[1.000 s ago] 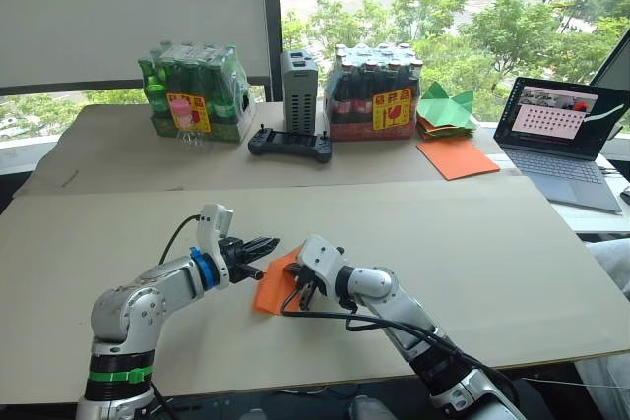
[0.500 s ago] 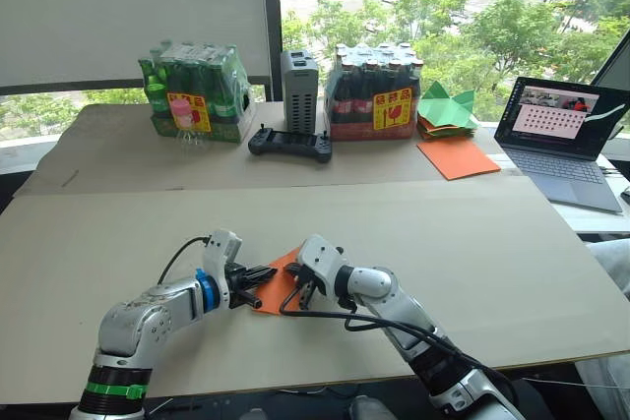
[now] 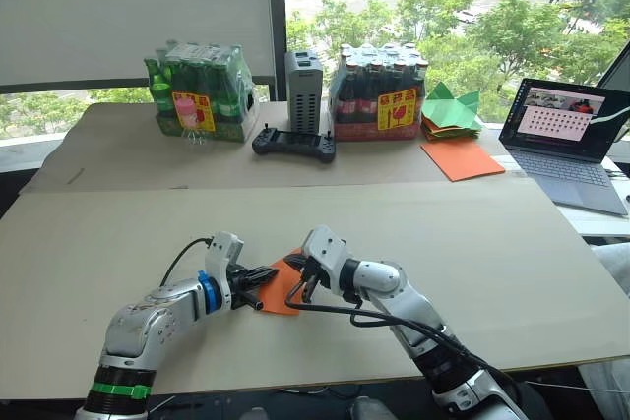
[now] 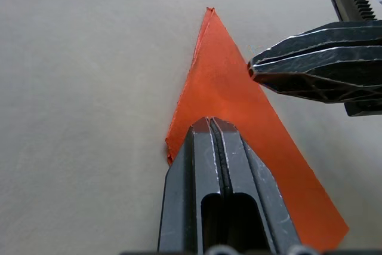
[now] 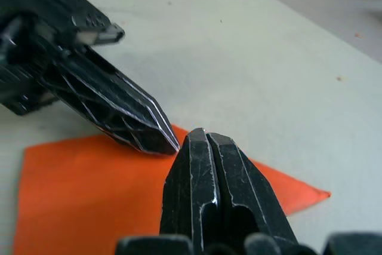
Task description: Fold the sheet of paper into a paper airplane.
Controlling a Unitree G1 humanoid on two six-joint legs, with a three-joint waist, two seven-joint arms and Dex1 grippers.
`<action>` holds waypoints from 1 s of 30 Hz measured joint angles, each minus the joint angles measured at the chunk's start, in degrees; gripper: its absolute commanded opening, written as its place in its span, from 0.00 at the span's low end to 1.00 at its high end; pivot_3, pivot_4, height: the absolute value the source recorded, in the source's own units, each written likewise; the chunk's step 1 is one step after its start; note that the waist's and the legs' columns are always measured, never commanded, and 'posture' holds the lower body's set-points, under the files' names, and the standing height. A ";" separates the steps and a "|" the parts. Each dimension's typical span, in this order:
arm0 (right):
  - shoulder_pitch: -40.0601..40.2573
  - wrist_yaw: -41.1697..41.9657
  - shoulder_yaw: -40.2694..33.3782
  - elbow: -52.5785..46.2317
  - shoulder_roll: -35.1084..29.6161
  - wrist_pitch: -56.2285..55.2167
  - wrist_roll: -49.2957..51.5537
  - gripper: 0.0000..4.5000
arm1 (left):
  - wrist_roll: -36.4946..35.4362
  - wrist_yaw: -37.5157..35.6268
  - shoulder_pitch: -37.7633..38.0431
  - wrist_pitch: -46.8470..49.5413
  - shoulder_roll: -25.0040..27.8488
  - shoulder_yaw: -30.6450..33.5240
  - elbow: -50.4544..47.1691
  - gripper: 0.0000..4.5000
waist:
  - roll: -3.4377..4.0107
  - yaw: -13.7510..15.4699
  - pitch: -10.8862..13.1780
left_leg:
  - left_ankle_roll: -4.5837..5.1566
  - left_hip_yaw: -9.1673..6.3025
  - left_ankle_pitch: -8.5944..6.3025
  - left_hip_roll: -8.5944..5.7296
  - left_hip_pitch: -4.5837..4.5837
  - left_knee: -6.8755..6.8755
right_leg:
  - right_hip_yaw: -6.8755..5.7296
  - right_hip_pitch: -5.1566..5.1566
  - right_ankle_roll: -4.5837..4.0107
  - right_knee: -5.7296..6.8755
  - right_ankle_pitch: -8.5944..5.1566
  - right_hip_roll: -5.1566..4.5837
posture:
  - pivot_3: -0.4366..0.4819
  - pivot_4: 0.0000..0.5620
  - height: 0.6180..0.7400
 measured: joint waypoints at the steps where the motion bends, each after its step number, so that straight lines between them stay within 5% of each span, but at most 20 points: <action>1: 0.01 0.50 -0.39 -1.49 -0.19 0.52 0.77 0.00 | 0.00 -0.08 -0.02 -0.07 0.00 0.00 0.13 0.01 | 0.00 0.09 0.00 | 0.00 0.00 0.00 0.00 0.00 0.00 | 0.00 0.00 0.00 0.00 0.00 0.00 | 0.48 0.27 1.00; 10: 3.12 1.21 1.77 1.38 -4.10 0.93 -1.02 0.00 | 0.01 -0.41 -0.33 -0.24 -0.11 -0.24 0.68 0.01 | 0.00 0.57 0.00 | 0.00 0.03 0.00 0.00 0.02 0.00 | 0.00 0.02 0.00 -0.01 0.00 0.01 | 0.48 0.27 1.00; 30: -1.80 -5.66 -0.55 12.87 -1.10 -4.38 -3.16 0.00 | -0.02 -0.15 -0.11 0.11 0.00 -0.07 0.21 0.01 | 0.01 0.55 -0.01 | 0.00 0.02 0.00 0.00 0.05 0.00 | 0.00 0.04 -0.01 0.01 0.00 0.01 | 0.48 0.27 1.00</action>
